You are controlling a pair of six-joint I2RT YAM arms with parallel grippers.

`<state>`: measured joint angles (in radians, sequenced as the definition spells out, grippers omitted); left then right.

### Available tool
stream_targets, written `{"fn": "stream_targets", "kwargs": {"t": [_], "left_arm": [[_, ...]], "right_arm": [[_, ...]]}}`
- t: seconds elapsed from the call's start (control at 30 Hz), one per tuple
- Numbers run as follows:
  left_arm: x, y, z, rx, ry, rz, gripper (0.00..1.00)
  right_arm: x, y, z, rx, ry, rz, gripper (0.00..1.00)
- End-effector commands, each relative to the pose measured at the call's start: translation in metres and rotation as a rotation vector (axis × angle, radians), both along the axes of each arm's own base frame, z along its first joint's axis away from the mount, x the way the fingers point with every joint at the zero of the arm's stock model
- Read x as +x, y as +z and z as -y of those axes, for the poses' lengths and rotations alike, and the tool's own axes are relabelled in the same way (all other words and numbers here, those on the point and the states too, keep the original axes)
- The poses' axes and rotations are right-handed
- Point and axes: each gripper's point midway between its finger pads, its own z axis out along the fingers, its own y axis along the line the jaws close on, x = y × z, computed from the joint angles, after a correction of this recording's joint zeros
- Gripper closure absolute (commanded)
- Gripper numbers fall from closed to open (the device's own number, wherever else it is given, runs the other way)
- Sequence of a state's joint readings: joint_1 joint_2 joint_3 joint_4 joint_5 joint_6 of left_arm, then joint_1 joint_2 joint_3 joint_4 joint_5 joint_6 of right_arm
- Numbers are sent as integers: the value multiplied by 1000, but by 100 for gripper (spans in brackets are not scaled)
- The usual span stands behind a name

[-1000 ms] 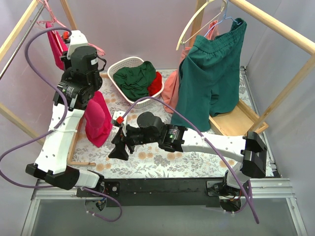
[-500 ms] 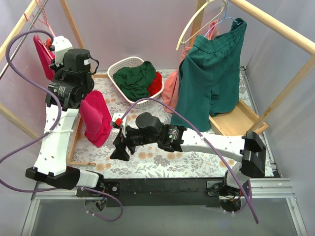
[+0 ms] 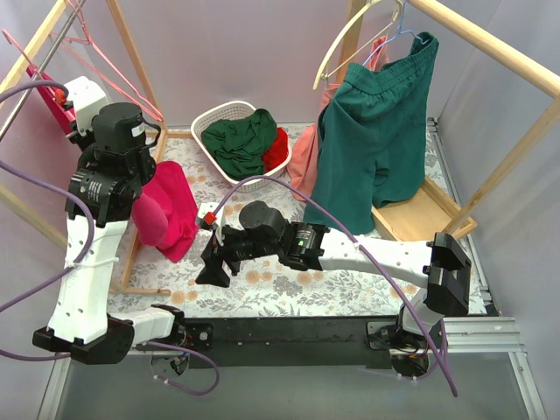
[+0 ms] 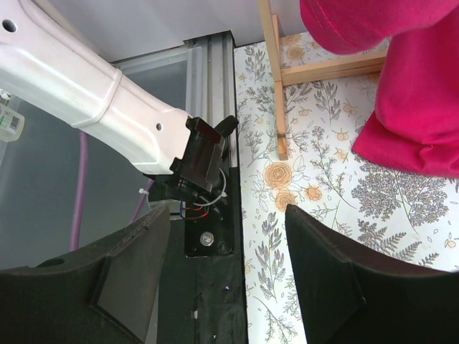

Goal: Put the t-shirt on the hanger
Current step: Place the hanger at the clothesline.

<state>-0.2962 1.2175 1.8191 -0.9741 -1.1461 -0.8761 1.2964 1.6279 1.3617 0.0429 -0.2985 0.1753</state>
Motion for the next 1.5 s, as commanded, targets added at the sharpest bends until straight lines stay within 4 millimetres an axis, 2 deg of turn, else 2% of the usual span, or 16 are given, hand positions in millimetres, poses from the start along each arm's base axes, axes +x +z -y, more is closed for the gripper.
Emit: {"fn": "stream_targets", "kwargs": {"t": [0.0, 0.13, 0.43, 0.5, 0.53, 0.6, 0.63, 0.67, 0.73, 0.87, 1.0, 1.2, 1.33, 1.37, 1.43, 1.47], "left_arm": [[-9, 18, -8, -6, 57, 84, 100], [-8, 16, -6, -19, 43, 86, 100], [-19, -5, -9, -52, 59, 94, 100], [-21, -8, -9, -60, 55, 97, 98], [-21, -10, -8, -62, 52, 98, 93], [-22, -15, -8, -70, 38, 98, 89], [-22, -17, -7, -70, 36, 96, 85], [-23, -21, -7, -68, 35, 85, 73], [-22, -25, -6, -66, 29, 68, 71], [-24, -31, -6, -68, 28, 43, 40], [-30, -28, -7, -79, 21, 49, 2], [-37, -21, -3, -122, -35, 74, 2], [-42, -4, 0, -144, -77, 115, 2], [-48, 7, -2, -146, -77, 133, 2], [-46, 13, -2, -137, -71, 123, 2], [-49, 23, -5, -125, -65, 132, 2]], "right_arm": [[-2, 19, -4, 43, 18, 25, 27], [-2, 18, -5, 39, 22, 23, 27], [-5, 9, 1, 19, 27, 11, 27], [-5, 6, 2, 13, 27, 8, 27], [-5, 5, 2, 11, 27, 7, 28], [-6, 4, 2, 8, 29, 3, 28], [-6, 3, 2, 7, 29, 2, 28], [-5, 3, 2, 7, 28, 2, 28], [-6, 1, 2, 2, 30, -1, 28], [-6, 2, 3, 5, 31, 3, 28], [-6, 4, 4, 11, 29, 5, 28], [-6, 6, 8, 14, 22, 14, 28], [-4, 11, 12, 23, 12, 27, 28], [-4, 13, 13, 27, 11, 30, 28], [-4, 15, 15, 31, 4, 35, 27], [-3, 16, 15, 31, 3, 37, 27]]}}
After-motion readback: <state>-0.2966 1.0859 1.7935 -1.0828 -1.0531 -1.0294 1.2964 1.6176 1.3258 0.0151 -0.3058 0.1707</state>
